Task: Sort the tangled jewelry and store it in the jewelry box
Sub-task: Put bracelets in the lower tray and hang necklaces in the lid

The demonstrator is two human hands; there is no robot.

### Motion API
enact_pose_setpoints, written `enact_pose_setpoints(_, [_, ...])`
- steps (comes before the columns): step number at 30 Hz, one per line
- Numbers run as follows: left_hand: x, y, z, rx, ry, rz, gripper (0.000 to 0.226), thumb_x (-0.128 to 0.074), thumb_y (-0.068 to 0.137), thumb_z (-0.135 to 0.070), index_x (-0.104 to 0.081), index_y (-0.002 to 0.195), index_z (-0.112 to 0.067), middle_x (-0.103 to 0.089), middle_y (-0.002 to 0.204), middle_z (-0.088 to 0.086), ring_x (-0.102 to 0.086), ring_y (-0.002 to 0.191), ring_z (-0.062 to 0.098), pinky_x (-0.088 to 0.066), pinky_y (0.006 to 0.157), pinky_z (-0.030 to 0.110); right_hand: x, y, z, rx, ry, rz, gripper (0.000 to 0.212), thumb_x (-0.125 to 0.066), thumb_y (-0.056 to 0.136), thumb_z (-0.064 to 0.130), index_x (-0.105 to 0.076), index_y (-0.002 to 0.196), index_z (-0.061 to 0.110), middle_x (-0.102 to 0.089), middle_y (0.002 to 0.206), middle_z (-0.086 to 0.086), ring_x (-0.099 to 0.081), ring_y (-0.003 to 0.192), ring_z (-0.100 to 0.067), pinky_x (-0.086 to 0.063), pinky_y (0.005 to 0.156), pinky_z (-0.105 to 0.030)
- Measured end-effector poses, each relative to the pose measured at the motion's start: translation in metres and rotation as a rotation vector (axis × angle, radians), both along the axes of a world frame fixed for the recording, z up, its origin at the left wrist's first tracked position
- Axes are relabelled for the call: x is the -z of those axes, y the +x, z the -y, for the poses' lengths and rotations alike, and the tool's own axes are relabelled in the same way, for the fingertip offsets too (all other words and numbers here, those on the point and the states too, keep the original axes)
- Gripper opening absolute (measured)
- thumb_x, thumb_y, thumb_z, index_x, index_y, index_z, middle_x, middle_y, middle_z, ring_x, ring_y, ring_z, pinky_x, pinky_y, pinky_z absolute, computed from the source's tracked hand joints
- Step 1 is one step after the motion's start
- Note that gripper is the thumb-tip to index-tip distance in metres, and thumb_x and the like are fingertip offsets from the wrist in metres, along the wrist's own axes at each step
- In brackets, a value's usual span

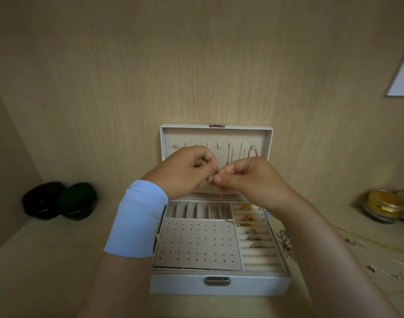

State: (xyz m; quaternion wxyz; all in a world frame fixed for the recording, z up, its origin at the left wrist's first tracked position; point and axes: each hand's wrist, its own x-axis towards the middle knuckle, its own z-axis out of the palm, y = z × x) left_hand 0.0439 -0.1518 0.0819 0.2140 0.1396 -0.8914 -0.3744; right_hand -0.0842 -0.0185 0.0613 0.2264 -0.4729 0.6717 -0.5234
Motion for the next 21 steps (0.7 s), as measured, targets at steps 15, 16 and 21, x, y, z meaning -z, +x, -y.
enact_pose_setpoints(15, [0.001,0.006,0.004,0.034,0.047,0.163,0.012,-0.066,0.092,-0.029,-0.074,0.084,-0.028,-0.059,0.061,-0.022,-0.053,0.060,-0.003,-0.044,0.070,0.022,-0.008,-0.005,-0.011,0.017,-0.046,0.106,0.016,-0.064,0.096,0.010,-0.076,0.090,0.001,-0.076,0.081,-0.008,-0.068,0.070,-0.015,-0.058,0.071,-0.024])
enact_pose_setpoints(16, [0.001,0.006,0.003,0.020,0.065,0.171,0.014,-0.065,0.092,-0.028,-0.073,0.080,-0.028,-0.059,0.061,-0.021,-0.053,0.061,-0.001,-0.045,0.071,0.024,-0.009,-0.004,-0.010,0.019,-0.032,0.104,0.018,-0.061,0.097,0.011,-0.074,0.088,0.001,-0.075,0.079,-0.007,-0.067,0.069,-0.014,-0.058,0.072,-0.024])
enact_pose_setpoints(21, [-0.001,-0.014,0.001,-0.028,0.459,0.016,0.039,-0.049,0.082,-0.014,-0.058,0.045,-0.020,-0.068,0.069,-0.004,-0.060,0.074,0.017,-0.049,0.072,0.026,-0.008,0.002,-0.005,0.036,-0.020,0.245,0.026,-0.048,0.102,0.014,-0.059,0.079,0.008,-0.058,0.061,-0.010,-0.057,0.058,-0.024,-0.053,0.072,-0.038])
